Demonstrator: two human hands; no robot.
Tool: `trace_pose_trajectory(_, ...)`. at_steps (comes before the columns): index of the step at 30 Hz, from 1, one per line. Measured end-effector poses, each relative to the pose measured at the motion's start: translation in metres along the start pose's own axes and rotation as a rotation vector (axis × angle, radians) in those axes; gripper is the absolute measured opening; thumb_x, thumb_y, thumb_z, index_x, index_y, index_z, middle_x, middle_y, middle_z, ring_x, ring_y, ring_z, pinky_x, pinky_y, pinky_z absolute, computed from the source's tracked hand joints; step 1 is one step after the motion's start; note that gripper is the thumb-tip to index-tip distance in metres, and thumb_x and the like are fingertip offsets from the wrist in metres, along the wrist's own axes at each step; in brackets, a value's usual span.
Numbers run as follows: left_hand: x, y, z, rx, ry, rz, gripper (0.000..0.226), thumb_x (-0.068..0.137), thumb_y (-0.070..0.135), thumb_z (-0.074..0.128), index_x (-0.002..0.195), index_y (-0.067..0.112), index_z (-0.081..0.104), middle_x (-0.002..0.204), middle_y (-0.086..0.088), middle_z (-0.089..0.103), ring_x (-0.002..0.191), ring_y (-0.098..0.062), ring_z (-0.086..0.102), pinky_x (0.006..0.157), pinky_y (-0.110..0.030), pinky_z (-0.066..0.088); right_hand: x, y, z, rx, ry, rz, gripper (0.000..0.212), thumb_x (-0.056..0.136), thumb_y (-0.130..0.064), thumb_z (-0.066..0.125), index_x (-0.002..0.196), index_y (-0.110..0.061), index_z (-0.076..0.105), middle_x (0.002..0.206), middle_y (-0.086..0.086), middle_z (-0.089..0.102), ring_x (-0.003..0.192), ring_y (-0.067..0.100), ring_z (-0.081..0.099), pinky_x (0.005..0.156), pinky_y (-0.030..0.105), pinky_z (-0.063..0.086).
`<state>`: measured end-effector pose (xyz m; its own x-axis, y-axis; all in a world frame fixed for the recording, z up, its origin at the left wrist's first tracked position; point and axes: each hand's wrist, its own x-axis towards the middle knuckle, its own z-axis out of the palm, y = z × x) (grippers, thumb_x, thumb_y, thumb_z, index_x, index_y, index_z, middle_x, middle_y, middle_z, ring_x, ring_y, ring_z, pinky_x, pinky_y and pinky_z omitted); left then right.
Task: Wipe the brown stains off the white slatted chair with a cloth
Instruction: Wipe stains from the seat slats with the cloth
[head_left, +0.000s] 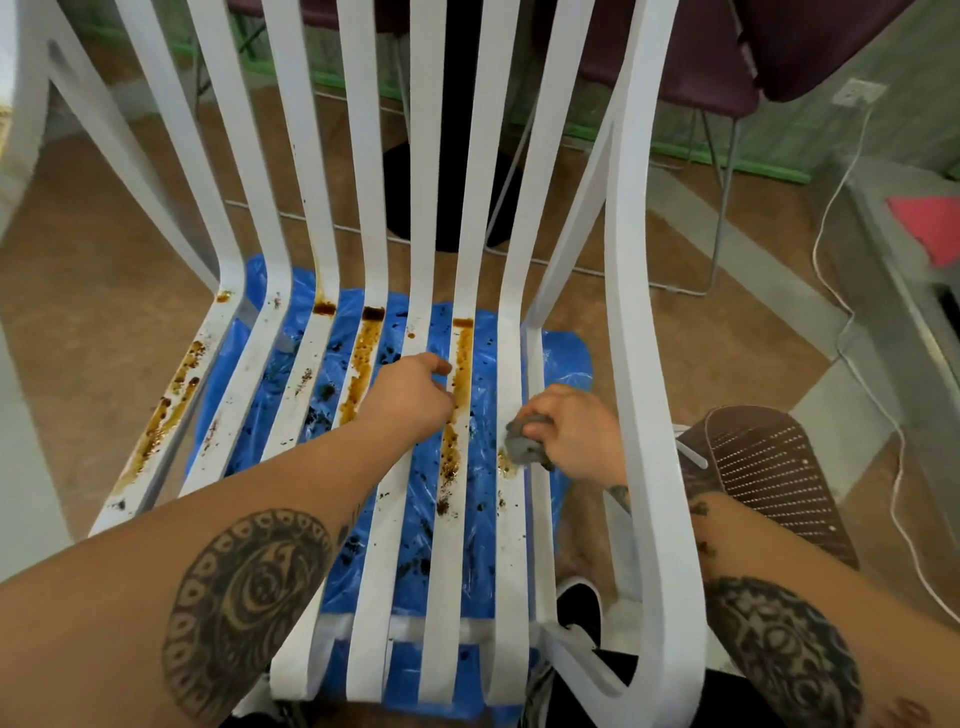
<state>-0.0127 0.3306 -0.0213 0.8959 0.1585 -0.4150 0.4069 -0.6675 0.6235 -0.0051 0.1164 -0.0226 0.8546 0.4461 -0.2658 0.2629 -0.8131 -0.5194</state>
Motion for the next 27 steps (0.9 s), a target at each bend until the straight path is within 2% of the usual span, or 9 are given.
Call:
trace_pose_trajectory(2,-0.002,-0.001,0.002,-0.015,0.004,-0.002,0.044,0.099,0.013,0.052,0.142,0.022,0.05,0.095,0.007,0.061,0.061,-0.011,0.057,0.045,-0.02,0.042,0.001,0.001,0.0,0.029,0.155,0.075,0.023,0.099,-0.016,0.059,0.118,-0.008,0.071,0.098,0.001,0.059,0.101,0.016,0.062,0.09,0.018,0.042)
trace_pose_trajectory(4,-0.004,-0.004,0.005,-0.033,0.01,-0.006,0.048,0.099,0.009,0.05,0.146,0.022,0.046,0.118,0.001,0.065,0.064,-0.008,0.057,0.045,-0.018,0.04,-0.004,-0.002,0.01,0.037,0.246,0.079,0.026,0.098,-0.027,0.062,0.121,-0.019,0.07,0.106,-0.002,0.059,0.102,0.018,0.06,0.099,0.029,0.043)
trace_pose_trajectory(9,-0.01,-0.011,0.007,-0.062,-0.011,0.002,0.059,0.099,0.002,0.047,0.153,0.022,0.035,0.141,-0.003,0.058,0.095,-0.019,0.061,0.059,-0.024,0.047,-0.016,-0.012,0.036,0.064,0.217,0.013,0.023,0.098,-0.023,0.062,0.117,-0.016,0.073,0.103,0.005,0.056,0.095,0.018,0.056,0.087,0.023,0.039)
trace_pose_trajectory(13,-0.015,-0.009,0.01,-0.037,-0.053,-0.004,0.064,0.099,0.002,0.044,0.158,0.022,0.028,0.148,-0.003,0.052,0.091,-0.024,0.061,0.054,-0.025,0.043,-0.034,-0.012,0.031,-0.061,0.035,-0.083,0.022,0.097,-0.018,0.062,0.114,-0.011,0.074,0.096,0.001,0.051,0.093,0.02,0.054,0.083,0.023,0.037)
trace_pose_trajectory(15,-0.017,-0.009,0.01,-0.021,-0.067,-0.002,0.067,0.099,0.002,0.046,0.159,0.022,0.025,0.152,-0.003,0.048,0.105,-0.028,0.063,0.062,-0.03,0.049,-0.035,-0.009,0.022,-0.057,-0.028,-0.08,0.023,0.096,-0.023,0.063,0.115,-0.018,0.075,0.098,-0.003,0.052,0.096,0.019,0.056,0.083,0.023,0.038)
trace_pose_trajectory(20,-0.024,-0.013,0.005,-0.01,-0.157,0.014,0.076,0.097,0.0,0.05,0.161,0.025,0.018,0.158,0.002,0.04,0.125,-0.028,0.058,0.069,-0.027,0.053,-0.037,-0.017,0.034,0.099,0.163,0.024,0.026,0.094,-0.028,0.067,0.118,-0.02,0.074,0.106,0.005,0.057,0.094,0.015,0.055,0.089,0.025,0.042)
trace_pose_trajectory(22,-0.026,-0.015,0.002,-0.005,-0.209,0.045,0.077,0.097,-0.001,0.048,0.161,0.028,0.015,0.161,0.002,0.036,0.121,-0.026,0.06,0.076,-0.034,0.055,-0.046,-0.02,0.045,0.09,0.154,0.006,0.026,0.095,-0.024,0.066,0.119,-0.016,0.074,0.108,0.008,0.056,0.096,0.018,0.056,0.084,0.017,0.037)
trace_pose_trajectory(25,-0.028,-0.014,-0.001,0.007,-0.265,0.065,0.08,0.096,-0.003,0.043,0.161,0.032,0.012,0.162,0.002,0.033,0.101,-0.021,0.066,0.065,-0.036,0.056,-0.061,-0.017,0.048,0.064,0.113,-0.024,0.026,0.093,-0.02,0.069,0.117,-0.011,0.075,0.106,0.009,0.058,0.098,0.02,0.057,0.076,0.007,0.031)
trace_pose_trajectory(27,-0.029,-0.012,-0.002,0.007,-0.256,0.065,0.078,0.097,-0.003,0.041,0.161,0.03,0.012,0.163,0.001,0.032,0.085,-0.017,0.065,0.055,-0.032,0.051,-0.07,-0.018,0.044,0.061,0.047,-0.067,0.025,0.091,-0.016,0.071,0.115,-0.009,0.076,0.104,0.011,0.06,0.098,0.022,0.058,0.077,0.01,0.034)
